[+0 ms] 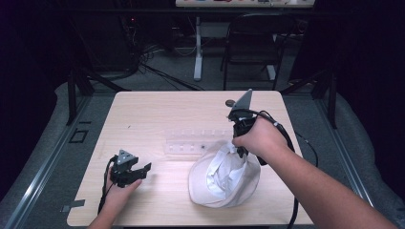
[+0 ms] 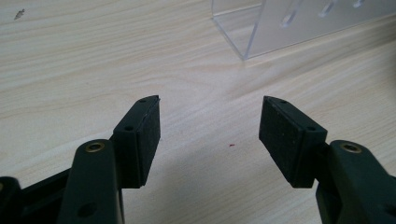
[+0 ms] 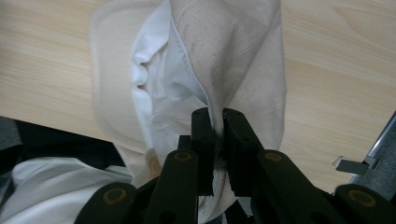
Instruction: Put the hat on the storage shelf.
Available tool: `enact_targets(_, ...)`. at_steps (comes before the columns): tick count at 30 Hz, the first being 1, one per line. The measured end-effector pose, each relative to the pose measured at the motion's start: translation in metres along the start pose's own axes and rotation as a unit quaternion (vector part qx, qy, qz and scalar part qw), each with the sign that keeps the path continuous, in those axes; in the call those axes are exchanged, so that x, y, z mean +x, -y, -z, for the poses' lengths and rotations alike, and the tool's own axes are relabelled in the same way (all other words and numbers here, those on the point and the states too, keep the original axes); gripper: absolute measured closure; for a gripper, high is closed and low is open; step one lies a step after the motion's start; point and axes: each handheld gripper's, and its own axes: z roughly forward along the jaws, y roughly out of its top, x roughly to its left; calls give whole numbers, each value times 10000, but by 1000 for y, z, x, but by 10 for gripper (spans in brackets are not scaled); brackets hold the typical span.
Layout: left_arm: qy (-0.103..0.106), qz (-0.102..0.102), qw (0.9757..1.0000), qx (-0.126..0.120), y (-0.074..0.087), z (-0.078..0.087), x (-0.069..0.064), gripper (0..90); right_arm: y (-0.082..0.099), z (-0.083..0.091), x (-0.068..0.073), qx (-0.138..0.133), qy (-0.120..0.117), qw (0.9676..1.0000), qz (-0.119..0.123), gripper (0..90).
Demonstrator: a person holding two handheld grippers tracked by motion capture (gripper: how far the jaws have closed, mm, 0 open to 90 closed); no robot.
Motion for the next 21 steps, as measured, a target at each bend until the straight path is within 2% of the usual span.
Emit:
enact_targets(4,-2,4,10000,-5,0,0,0,387,-7,18,15,-191,-200,9996,-22,836)
enact_targets(5,7,4,10000,-15,0,0,1,387,-10,21,17,-146,-218,9996,53,836)
enact_targets(6,9,7,10000,-18,0,0,1,387,-12,25,21,-178,-275,9995,24,836)
enact_targets(8,5,8,10000,-19,0,0,1,387,-14,27,26,-247,-340,9991,-58,836)
enact_targets(9,6,-4,10000,-15,0,0,2,387,-16,29,28,-189,-321,9993,-21,836)
enact_targets(11,3,11,10000,-19,0,0,2,387,-18,32,32,-127,-417,9990,-30,836)
enact_targets(14,9,12,10000,-19,0,0,2,387,-19,36,37,-174,-630,9978,-100,836)
enact_targets(16,-6,19,10000,-47,0,-1,1,387,-19,40,40,-77,-659,9978,-10,836)
enact_targets(21,-6,-5,10000,-43,0,0,2,387,-19,50,50,-221,-848,9962,7,836)
